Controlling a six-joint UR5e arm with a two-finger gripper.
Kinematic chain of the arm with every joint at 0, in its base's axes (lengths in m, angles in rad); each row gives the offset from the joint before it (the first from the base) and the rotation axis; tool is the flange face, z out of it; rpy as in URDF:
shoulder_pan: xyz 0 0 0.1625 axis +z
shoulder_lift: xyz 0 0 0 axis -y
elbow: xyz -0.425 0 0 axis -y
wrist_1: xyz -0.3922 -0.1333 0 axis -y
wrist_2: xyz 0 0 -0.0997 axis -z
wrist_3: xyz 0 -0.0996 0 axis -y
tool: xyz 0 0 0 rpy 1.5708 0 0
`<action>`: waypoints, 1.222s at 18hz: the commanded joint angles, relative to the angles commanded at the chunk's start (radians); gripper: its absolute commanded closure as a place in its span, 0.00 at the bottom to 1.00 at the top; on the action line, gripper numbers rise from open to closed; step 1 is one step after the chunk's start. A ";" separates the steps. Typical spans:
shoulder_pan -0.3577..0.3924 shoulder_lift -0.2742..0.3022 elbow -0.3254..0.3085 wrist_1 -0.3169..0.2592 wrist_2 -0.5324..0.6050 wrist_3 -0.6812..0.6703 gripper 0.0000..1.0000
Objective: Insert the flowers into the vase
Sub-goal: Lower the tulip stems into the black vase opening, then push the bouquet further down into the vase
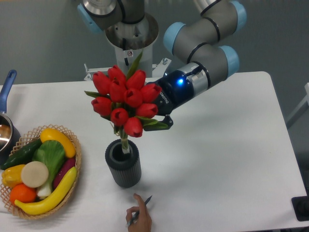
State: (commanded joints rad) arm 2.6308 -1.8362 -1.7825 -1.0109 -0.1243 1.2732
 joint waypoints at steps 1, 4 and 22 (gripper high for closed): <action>-0.002 -0.002 -0.003 0.000 0.000 0.000 0.62; -0.002 -0.006 -0.014 0.000 0.002 0.002 0.62; -0.038 -0.115 -0.086 0.129 0.164 0.092 0.62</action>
State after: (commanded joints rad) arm 2.5924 -1.9512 -1.8682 -0.8821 0.0399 1.3649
